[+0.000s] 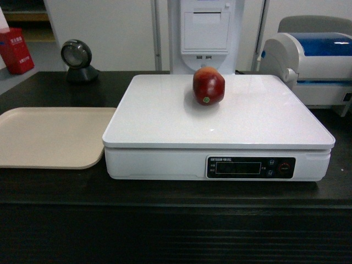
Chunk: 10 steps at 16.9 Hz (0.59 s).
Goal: Place dark red mango on scale at checkout
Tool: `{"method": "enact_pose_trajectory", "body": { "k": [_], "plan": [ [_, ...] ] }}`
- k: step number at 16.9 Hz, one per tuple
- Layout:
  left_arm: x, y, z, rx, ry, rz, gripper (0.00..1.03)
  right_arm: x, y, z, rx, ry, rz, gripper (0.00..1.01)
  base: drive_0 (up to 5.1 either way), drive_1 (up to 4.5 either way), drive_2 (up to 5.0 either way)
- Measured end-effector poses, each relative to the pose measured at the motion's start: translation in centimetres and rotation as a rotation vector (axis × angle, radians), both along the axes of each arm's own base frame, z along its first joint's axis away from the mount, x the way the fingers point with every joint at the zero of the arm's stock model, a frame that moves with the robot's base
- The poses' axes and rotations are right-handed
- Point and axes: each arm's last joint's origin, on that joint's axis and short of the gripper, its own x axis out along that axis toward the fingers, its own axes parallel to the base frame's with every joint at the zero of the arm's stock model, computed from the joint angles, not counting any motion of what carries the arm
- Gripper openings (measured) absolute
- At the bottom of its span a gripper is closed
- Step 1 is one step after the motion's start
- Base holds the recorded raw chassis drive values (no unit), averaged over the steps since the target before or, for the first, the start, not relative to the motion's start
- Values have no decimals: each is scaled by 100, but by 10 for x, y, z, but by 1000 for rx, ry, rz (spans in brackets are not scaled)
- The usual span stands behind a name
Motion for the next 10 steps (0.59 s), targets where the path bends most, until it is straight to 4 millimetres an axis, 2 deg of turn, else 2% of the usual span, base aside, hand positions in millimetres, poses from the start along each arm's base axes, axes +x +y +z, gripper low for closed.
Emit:
{"method": "enact_pose_trajectory", "body": {
  "k": [1, 2, 10],
  "plan": [
    [0, 0, 0, 0, 0, 0, 90, 0, 0, 0, 0, 0, 0, 98, 0, 0, 0],
    [0, 0, 0, 0, 0, 0, 99, 0, 0, 0, 0, 0, 0, 98, 0, 0, 0],
    [0, 0, 0, 0, 0, 0, 98, 0, 0, 0, 0, 0, 0, 98, 0, 0, 0]
  ]
}}
